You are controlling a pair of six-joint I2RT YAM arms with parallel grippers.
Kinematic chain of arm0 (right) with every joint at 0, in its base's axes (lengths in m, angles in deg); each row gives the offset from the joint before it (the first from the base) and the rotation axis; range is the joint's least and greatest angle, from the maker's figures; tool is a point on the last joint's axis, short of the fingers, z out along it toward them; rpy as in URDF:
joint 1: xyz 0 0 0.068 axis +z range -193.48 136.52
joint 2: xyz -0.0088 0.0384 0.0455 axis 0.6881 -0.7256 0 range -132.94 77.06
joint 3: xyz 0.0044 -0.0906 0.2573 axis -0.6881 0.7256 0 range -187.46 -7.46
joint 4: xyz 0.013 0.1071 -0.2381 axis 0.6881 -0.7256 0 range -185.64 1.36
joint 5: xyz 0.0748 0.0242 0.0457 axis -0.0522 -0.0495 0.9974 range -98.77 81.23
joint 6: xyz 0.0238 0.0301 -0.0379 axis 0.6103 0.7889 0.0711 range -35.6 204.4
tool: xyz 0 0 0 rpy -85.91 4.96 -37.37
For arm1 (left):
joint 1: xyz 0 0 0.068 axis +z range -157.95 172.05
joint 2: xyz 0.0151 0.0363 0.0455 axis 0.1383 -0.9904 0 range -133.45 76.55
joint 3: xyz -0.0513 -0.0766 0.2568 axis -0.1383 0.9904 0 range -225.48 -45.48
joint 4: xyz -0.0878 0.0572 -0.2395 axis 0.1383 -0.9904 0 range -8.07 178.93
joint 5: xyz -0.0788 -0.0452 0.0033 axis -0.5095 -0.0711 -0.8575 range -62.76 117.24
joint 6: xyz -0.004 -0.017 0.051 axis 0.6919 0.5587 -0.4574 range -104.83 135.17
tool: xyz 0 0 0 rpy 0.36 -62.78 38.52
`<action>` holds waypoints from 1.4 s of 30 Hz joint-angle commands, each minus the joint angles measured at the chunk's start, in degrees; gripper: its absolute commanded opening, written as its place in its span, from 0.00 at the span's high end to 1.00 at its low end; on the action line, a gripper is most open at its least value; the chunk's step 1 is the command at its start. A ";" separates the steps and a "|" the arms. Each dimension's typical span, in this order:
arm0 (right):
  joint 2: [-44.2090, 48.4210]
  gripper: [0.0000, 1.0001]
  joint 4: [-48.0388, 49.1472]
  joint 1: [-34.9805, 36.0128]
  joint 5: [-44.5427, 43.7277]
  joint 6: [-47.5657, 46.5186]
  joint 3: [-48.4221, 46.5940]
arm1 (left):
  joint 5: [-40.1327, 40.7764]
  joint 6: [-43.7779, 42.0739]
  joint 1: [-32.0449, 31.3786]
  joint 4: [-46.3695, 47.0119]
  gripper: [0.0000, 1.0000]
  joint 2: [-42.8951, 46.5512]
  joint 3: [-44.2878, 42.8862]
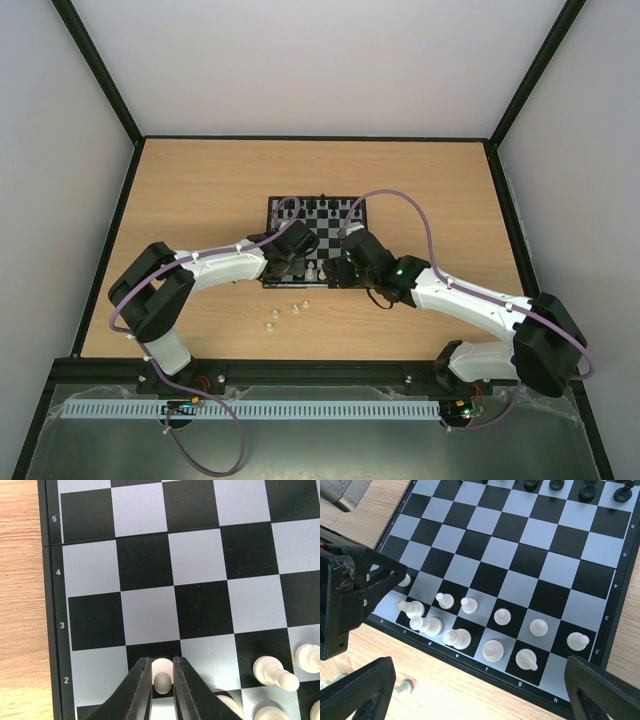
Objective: Set up the chess pieces on the board
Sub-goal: Place the chess piece on the chessboard, then pick up the chess piece at the center of the board.
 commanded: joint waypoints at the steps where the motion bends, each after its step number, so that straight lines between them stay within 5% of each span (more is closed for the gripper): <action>1: -0.49 0.07 -0.09 -0.20 -0.28 -0.69 -1.47 | 0.04 0.59 0.32 -1.01 0.84 -0.02 0.84; 17: -0.31 0.07 -0.07 -0.26 0.42 -0.69 -1.51 | 5.15 3.41 0.16 -6.25 0.59 8.69 0.87; 28: 1.01 0.07 -0.27 -0.21 1.37 -0.63 -1.37 | 8.58 10.92 1.38 -9.79 0.60 23.35 12.45; 42: 1.14 0.07 -0.31 -0.21 2.11 -0.70 -1.30 | 7.02 11.79 5.07 -3.02 0.66 20.63 18.31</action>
